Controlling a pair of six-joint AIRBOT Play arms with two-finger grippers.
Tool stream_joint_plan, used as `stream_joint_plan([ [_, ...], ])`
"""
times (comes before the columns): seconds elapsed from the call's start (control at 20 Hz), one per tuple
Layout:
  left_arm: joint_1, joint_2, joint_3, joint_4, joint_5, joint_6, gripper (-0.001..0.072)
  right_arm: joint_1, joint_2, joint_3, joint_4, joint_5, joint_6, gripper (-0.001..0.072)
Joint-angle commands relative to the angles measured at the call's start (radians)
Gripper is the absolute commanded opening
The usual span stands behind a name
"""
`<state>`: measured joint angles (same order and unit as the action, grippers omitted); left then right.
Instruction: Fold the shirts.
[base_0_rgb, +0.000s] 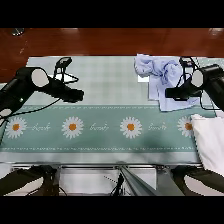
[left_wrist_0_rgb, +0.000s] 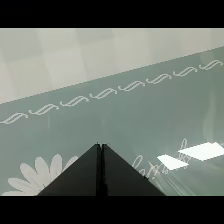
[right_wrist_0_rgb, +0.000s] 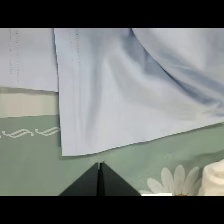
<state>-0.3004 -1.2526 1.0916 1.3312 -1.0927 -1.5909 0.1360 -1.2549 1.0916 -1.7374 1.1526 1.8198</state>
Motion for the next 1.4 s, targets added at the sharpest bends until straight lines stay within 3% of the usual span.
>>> stream_joint_plan([
  [0.0, 0.001, 0.000, -0.001, 0.000, 0.000, 0.000, 0.0023, 0.001, 0.000, 0.000, 0.000, 0.000, 0.000, 0.0019],
  [0.65, 0.001, 0.000, 0.000, 0.000, 0.014, 0.000, 0.0023, 0.001, 0.000, 0.000, 0.001, -0.014, 0.001, 0.0019],
  [0.9, 0.003, -0.008, -0.001, 0.006, 0.154, 0.001, 0.0046, 0.001, -0.002, 0.000, -0.023, -0.233, 0.000, 0.0022],
  [0.95, 0.009, -0.014, -0.001, 0.018, 0.215, 0.003, 0.0300, 0.001, -0.002, 0.000, -0.080, -0.313, 0.002, 0.0145],
  [1.0, 0.013, -0.021, 0.000, 0.050, 0.269, 0.004, 0.0690, 0.000, -0.002, 0.000, -0.145, -0.413, 0.006, 0.0578],
  [1.05, 0.018, -0.025, 0.000, 0.085, 0.314, 0.005, 0.0704, -0.009, -0.007, 0.001, -0.203, -0.521, 0.012, 0.0624],
  [1.15, 0.042, -0.025, 0.000, 0.121, 0.354, 0.008, 0.0704, -0.064, -0.043, 0.032, -0.275, -0.628, 0.095, 0.0624],
  [1.25, 0.079, -0.025, 0.000, 0.121, 0.357, 0.008, 0.0703, -0.154, -0.130, 0.098, -0.276, -0.626, 0.162, 0.0624],
  [1.35, 0.114, -0.025, 0.000, 0.121, 0.356, 0.007, 0.0703, -0.232, -0.241, 0.180, -0.238, -0.576, 0.161, 0.0623],
])
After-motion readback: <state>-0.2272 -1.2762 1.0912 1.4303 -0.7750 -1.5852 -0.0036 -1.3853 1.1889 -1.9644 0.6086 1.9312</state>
